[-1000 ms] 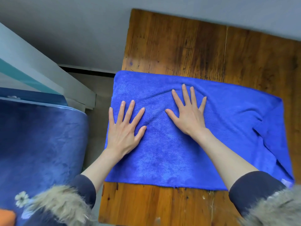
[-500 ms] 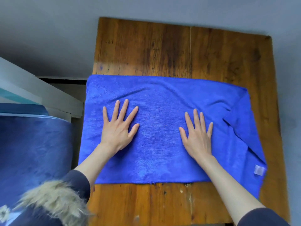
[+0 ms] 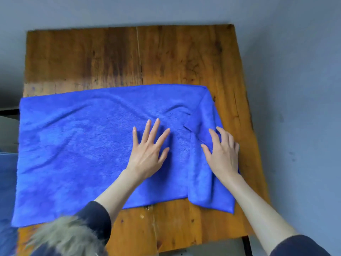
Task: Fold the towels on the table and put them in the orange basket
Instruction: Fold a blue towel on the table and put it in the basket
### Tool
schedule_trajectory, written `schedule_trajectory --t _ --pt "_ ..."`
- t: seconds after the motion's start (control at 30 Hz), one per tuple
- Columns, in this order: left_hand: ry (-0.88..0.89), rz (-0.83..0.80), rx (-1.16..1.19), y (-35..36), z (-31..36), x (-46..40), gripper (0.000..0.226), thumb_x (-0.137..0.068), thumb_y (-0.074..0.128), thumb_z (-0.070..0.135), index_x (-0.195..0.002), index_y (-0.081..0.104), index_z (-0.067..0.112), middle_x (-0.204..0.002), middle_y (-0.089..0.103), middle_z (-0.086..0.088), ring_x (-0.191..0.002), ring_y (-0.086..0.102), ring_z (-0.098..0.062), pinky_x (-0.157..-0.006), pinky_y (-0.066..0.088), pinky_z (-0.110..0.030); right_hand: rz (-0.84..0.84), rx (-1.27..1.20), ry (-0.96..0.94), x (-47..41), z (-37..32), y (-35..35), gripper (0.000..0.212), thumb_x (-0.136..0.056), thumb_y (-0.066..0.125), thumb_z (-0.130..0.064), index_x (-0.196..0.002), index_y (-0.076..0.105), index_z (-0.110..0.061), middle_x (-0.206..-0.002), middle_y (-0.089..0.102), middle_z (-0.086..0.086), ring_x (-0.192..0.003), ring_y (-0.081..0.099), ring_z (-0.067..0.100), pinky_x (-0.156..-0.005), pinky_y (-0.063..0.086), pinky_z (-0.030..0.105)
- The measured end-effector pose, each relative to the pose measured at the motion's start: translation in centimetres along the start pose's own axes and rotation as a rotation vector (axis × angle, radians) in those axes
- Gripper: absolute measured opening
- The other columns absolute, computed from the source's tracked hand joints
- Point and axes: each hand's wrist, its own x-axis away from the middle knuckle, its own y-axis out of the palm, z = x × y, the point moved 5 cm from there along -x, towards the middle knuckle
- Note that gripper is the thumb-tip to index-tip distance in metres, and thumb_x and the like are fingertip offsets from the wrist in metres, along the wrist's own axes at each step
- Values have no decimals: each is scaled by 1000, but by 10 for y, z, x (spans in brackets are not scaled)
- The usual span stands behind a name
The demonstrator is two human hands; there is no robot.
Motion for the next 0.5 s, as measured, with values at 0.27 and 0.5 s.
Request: schedule_trajectory --t 0.27,0.5 --pt "48 -41 -61 8 40 -28 59 -93 48 36 -146 29 19 -158 10 -7 -145 5 -33 -111 5 -62 189 -145 -69 -44 37 -26 13 -87 58 -11 -91 68 -5 -98 60 14 -85 55 35 -69 43 42" --pt "108 -26 -53 5 81 -65 60 -92 48 41 -146 29 20 -158 12 -5 -146 5 -31 -111 1 -60 83 -409 310 -107 115 -43 39 -92 51 -27 -58 38 -14 -57 43 0 -64 41 27 -53 17 29"
